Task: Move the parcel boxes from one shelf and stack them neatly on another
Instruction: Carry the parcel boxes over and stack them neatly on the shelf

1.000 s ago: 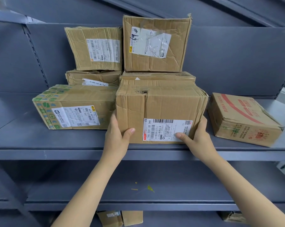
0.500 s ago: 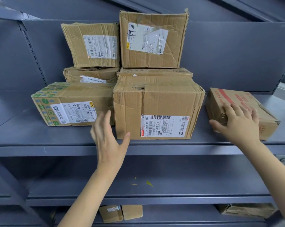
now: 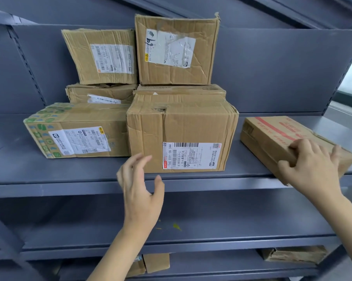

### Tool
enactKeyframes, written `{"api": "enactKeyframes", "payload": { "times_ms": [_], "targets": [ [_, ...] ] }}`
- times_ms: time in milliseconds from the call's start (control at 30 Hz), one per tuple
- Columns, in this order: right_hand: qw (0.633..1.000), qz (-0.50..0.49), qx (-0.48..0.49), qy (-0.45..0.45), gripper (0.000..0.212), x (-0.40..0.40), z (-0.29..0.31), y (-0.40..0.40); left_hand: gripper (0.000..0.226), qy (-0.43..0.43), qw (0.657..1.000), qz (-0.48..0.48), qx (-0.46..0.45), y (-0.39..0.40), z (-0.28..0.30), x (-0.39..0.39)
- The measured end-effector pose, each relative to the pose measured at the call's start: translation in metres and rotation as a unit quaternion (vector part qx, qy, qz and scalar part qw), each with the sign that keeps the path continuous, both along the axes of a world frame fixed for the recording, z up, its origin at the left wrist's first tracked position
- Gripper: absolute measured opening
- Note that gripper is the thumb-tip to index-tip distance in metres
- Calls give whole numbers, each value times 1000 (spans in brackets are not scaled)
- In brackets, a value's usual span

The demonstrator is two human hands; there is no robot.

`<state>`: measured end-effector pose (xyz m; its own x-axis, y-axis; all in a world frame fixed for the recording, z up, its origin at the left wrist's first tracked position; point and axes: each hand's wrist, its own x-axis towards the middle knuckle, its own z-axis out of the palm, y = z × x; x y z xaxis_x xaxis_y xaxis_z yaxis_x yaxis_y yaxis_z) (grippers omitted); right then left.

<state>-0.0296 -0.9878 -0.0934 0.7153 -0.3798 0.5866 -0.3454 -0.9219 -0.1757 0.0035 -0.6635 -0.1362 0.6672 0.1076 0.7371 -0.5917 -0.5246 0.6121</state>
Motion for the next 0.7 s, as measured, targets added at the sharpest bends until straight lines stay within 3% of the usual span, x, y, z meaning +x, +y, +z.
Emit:
{"api": "enactKeyframes", "payload": {
  "times_ms": [133, 233, 300, 467, 600, 700],
  "targets": [
    [997, -20, 59, -36, 46, -16, -3, -22, 36, -18, 1000, -21, 10, -17, -3, -12],
    [976, -31, 206, -69, 57, -28, -5, -41, 32, -15, 999, -47, 18, -32, -6, -18],
    [931, -2, 343, -122, 64, -32, -3, -46, 29, -9, 997, -69, 29, -41, -7, -19],
    [827, 21, 530, -188, 77, -34, -3, -49, 27, 8, 990, -125, 57, -71, -14, -30],
    [715, 66, 668, -194, 57, -43, -5, -58, 26, 29, 984, -165, 62, -93, -19, -40],
    [677, 110, 695, -214, 35, -56, -11, -65, 28, 58, 977, -195, 70, -103, -18, -42]
  ]
}}
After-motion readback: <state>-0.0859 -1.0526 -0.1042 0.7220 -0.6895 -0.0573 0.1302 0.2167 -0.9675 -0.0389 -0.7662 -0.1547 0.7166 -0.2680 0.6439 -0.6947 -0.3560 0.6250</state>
